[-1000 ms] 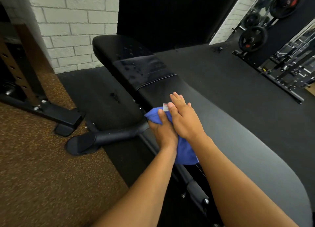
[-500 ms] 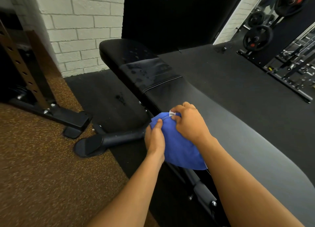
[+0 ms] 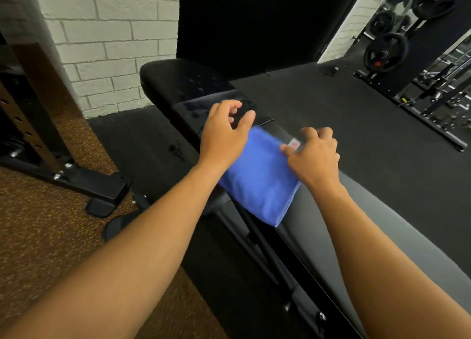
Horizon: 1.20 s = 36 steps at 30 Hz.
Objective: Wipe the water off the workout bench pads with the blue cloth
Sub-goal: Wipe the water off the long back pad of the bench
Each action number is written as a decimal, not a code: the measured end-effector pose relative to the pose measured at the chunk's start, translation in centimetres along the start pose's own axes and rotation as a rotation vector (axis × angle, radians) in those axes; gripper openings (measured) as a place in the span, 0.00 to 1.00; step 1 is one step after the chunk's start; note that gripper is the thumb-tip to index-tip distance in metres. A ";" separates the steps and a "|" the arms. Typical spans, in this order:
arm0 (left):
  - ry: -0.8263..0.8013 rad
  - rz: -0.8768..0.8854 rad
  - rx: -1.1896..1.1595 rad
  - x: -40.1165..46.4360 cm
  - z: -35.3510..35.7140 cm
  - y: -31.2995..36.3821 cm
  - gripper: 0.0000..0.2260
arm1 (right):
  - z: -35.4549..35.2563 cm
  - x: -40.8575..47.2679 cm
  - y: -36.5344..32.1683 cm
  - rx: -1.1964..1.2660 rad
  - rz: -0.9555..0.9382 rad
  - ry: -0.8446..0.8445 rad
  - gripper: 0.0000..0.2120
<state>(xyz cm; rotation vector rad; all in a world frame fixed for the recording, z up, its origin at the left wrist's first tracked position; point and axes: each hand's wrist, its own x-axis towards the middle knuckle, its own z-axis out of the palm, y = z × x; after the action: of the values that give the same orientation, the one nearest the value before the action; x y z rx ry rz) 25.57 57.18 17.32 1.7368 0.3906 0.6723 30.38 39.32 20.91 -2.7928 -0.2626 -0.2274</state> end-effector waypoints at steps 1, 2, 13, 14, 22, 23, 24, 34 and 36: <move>0.019 0.002 -0.004 0.6 -0.3 -0.2 0.09 | 0.3 -0.5 -0.5 -0.032 -0.058 0.041 0.28; 0.034 -0.003 -0.007 1.1 -0.8 -0.6 0.09 | 0.9 -1.1 -1.3 -0.017 -0.154 0.063 0.32; -0.044 0.011 0.152 4.3 -5.5 -5.1 0.05 | 8.3 -0.5 -7.1 -0.135 -0.117 -0.350 0.40; -0.065 0.021 0.159 4.7 -5.5 -5.2 0.05 | 8.3 0.2 -7.0 -0.121 -0.080 -0.358 0.39; -0.258 0.092 0.255 8.1 -2.4 -4.3 0.06 | 8.7 5.4 -6.0 -0.076 0.096 -0.307 0.36; -0.281 0.095 0.264 8.4 -1.9 -4.2 0.06 | 8.8 5.8 -6.0 -0.072 0.112 -0.302 0.36; -0.296 0.088 0.268 8.6 -1.5 -4.0 0.06 | 8.9 6.3 -5.9 -0.071 0.127 -0.297 0.36; -0.330 0.040 0.372 10.3 0.4 -3.2 0.06 | 9.4 7.4 -5.4 -0.068 0.101 -0.282 0.38; -0.322 0.035 0.413 10.7 0.8 -2.6 0.06 | 9.2 6.8 -5.2 -0.069 0.060 -0.293 0.39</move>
<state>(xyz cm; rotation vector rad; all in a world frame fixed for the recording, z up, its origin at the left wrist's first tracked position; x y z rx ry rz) 34.58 63.50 17.20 2.2073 0.2868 0.3381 37.07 48.29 15.15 -2.8924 -0.2425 0.1931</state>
